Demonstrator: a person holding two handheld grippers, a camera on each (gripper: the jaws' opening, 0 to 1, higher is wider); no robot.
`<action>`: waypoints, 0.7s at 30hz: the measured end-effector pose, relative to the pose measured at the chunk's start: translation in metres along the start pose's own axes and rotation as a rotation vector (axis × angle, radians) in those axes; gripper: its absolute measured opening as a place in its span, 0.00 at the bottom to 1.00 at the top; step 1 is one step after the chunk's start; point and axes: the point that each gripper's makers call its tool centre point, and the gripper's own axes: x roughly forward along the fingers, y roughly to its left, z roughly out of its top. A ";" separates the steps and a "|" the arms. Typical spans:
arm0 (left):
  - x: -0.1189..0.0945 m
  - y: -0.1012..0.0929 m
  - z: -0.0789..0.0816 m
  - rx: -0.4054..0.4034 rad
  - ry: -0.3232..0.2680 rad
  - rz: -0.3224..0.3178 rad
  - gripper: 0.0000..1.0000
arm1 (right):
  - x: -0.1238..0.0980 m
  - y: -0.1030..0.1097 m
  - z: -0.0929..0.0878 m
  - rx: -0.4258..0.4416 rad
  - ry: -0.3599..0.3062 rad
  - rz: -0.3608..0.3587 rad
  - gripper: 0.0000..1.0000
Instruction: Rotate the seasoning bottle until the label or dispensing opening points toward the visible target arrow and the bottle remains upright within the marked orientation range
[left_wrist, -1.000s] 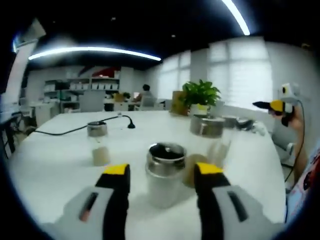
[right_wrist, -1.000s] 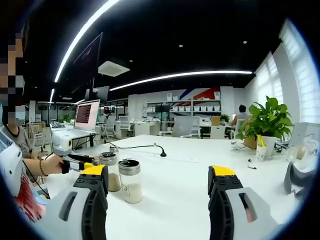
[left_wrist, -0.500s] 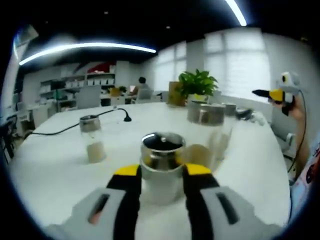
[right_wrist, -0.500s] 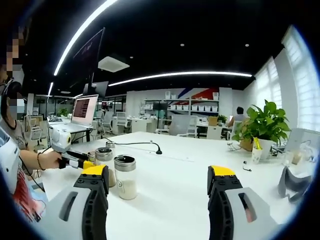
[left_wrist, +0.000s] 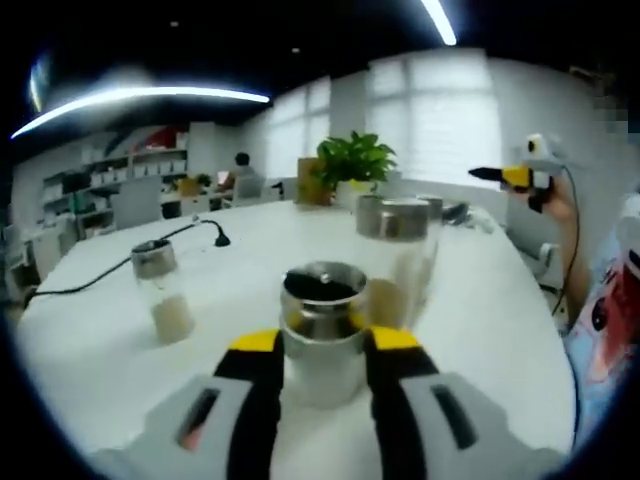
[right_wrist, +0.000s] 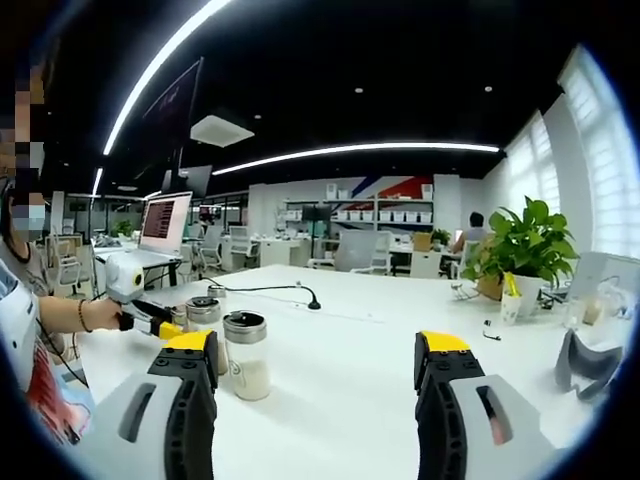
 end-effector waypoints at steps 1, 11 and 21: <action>0.000 0.000 0.000 -0.001 0.009 -0.043 0.33 | 0.000 0.000 0.000 -0.013 0.004 -0.005 0.83; 0.001 -0.003 0.002 0.091 0.038 -0.257 0.33 | -0.001 0.001 0.006 -0.010 -0.021 0.000 0.83; 0.004 -0.007 0.002 0.211 0.054 -0.470 0.33 | 0.000 0.000 0.003 -0.003 -0.014 0.002 0.83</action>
